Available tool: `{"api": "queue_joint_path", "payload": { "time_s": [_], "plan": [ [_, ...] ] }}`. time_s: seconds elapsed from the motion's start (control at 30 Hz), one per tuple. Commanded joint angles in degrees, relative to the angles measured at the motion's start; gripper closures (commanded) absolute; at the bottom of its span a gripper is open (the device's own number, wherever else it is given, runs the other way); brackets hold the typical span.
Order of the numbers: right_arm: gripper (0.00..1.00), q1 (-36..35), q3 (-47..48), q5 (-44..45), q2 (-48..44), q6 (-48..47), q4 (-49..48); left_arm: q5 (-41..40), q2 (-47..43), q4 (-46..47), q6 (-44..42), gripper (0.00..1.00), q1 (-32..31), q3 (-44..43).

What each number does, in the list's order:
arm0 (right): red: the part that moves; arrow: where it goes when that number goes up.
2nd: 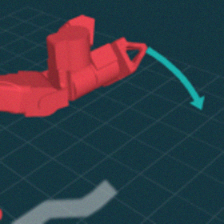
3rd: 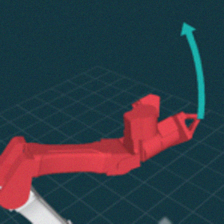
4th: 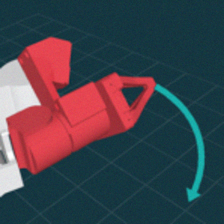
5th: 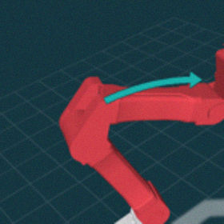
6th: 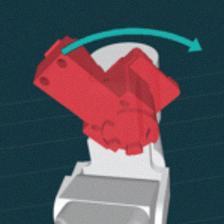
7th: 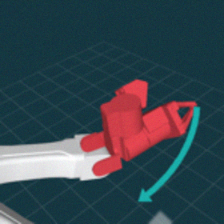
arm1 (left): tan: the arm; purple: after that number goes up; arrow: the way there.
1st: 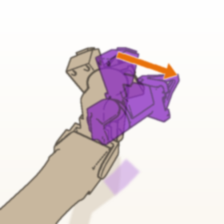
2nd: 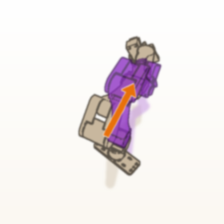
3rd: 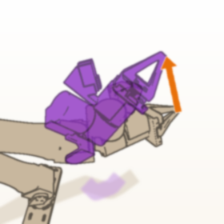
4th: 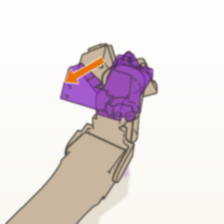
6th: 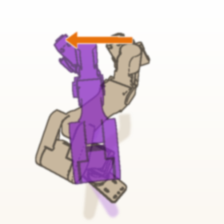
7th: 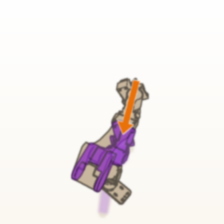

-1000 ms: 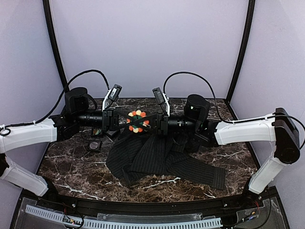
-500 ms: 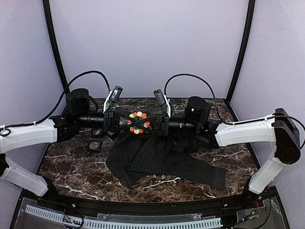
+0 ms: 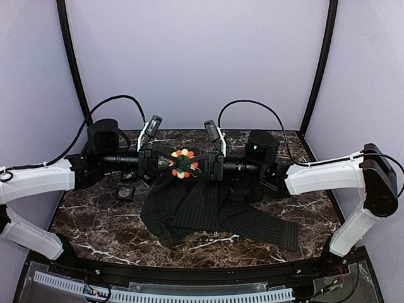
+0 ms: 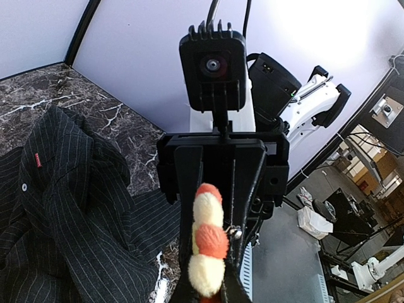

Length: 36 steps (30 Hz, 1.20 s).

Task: Remove the brooch from the garment
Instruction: Close the brooch securely.

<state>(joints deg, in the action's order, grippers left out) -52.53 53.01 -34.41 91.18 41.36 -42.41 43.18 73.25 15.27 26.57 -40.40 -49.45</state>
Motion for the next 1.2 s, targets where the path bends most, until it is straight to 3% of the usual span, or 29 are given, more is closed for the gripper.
{"api": "queue_joint_path", "payload": {
  "time_s": [0.0, 1.17],
  "plan": [
    [0.88, 5.14, -2.04, 7.38, -1.91, 2.04, 4.00, -1.48, -5.71, -1.08, -1.60, 0.99, 2.29, 1.16],
    [0.91, 5.78, -6.58, 11.92, -4.37, 3.73, -0.78, -1.63, -5.42, 0.70, 0.49, 0.99, 2.80, 1.80]
  ]
}}
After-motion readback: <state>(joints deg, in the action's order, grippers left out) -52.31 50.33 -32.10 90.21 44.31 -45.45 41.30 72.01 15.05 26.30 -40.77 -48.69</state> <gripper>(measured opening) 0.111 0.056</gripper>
